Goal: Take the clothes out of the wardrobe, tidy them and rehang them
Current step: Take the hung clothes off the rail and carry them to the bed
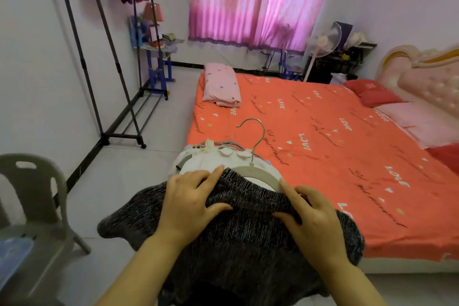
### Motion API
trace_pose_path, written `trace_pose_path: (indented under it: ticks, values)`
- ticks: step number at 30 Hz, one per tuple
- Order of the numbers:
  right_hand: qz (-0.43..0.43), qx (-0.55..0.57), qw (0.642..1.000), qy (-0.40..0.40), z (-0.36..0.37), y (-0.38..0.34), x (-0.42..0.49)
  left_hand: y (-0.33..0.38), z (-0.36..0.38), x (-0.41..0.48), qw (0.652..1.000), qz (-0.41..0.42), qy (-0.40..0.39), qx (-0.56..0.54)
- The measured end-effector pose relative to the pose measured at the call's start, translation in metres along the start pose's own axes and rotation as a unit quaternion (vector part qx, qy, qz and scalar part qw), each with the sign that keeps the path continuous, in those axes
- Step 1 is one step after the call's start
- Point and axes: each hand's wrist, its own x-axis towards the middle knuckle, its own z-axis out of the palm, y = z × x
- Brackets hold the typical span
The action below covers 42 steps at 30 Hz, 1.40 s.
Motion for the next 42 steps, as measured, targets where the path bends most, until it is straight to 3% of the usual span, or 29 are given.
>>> trace_pose_path:
  ticks: [11, 20, 22, 27, 35, 42]
  values:
    - [-0.006, 0.032, 0.998, -0.05, 0.128, 0.104, 0.116, -0.069, 0.124, 0.12, 0.998, -0.027, -0.046, 0.033]
    - [-0.001, 0.099, 0.985, -0.143, 0.272, 0.211, 0.22, -0.136, 0.261, 0.225, 0.987, -0.102, -0.114, 0.05]
    - [0.042, 0.096, 0.978, -0.179, 0.311, 0.226, 0.24, -0.151, 0.294, 0.242, 0.972, -0.151, -0.163, 0.069]
    - [0.112, 0.088, 0.936, -0.322, 0.388, 0.239, 0.251, -0.177, 0.366, 0.247, 0.894, -0.265, -0.344, 0.109]
    - [0.122, 0.096, 0.864, -0.479, 0.399, 0.254, 0.183, -0.17, 0.39, 0.209, 0.84, -0.29, -0.449, 0.094]
    - [0.181, 0.065, 0.862, -0.469, 0.361, 0.277, 0.183, -0.149, 0.372, 0.235, 0.866, -0.217, -0.444, 0.071]
